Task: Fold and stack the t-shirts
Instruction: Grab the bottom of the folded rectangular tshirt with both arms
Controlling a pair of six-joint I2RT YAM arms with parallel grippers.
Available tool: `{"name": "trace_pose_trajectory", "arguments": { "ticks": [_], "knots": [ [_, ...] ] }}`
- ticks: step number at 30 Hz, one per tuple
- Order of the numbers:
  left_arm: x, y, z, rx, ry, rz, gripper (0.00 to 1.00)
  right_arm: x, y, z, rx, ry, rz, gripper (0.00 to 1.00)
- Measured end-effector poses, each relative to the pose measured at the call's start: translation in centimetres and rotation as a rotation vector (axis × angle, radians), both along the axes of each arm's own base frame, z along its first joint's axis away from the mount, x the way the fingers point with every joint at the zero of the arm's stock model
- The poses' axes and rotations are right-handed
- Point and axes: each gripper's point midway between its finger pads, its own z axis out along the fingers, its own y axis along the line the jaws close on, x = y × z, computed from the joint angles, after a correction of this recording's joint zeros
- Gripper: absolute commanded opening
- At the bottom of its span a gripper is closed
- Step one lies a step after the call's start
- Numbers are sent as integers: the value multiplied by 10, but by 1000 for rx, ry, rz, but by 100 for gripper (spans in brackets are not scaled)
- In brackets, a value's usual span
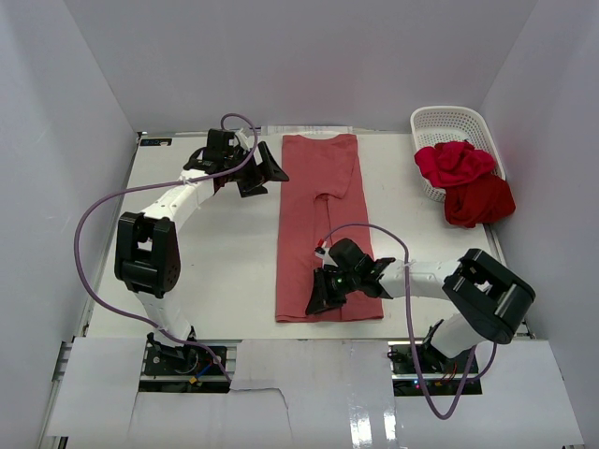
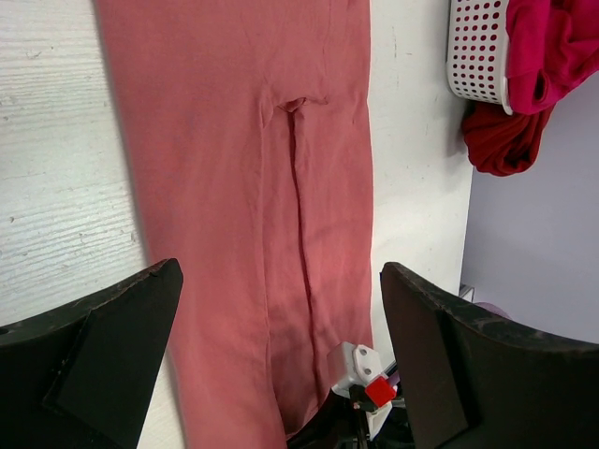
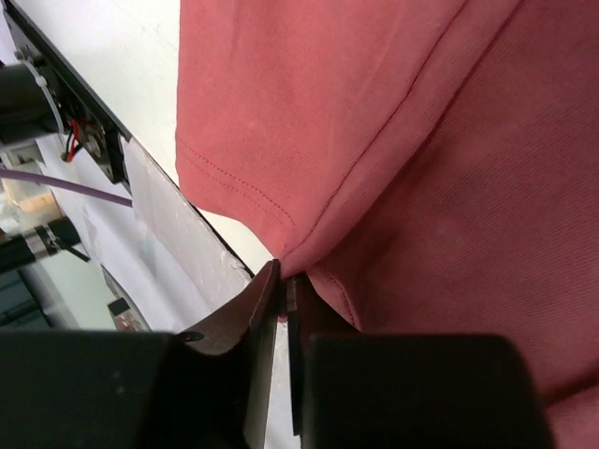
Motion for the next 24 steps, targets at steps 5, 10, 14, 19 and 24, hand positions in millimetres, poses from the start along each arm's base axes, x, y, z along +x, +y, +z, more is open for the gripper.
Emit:
{"name": "trace_pose_trajectory", "arguments": {
  "ticks": [5,10,14,19,24],
  "knots": [
    [1,1,0,-1,-1,2,98,1,2,-1,-1,7,-5,8],
    [0,2,1,-4,-1,-1,98,4,4,7,5,-10,-11,8],
    [1,3,1,-6,0,-2,98,7,4,25,30,-46,-20,8],
    [0,3,1,-7,0,-3,98,10,3,36,41,-73,-31,8],
    [0,2,1,-8,0,-5,98,6,-4,38,40,-81,-40,8]
  ]
}}
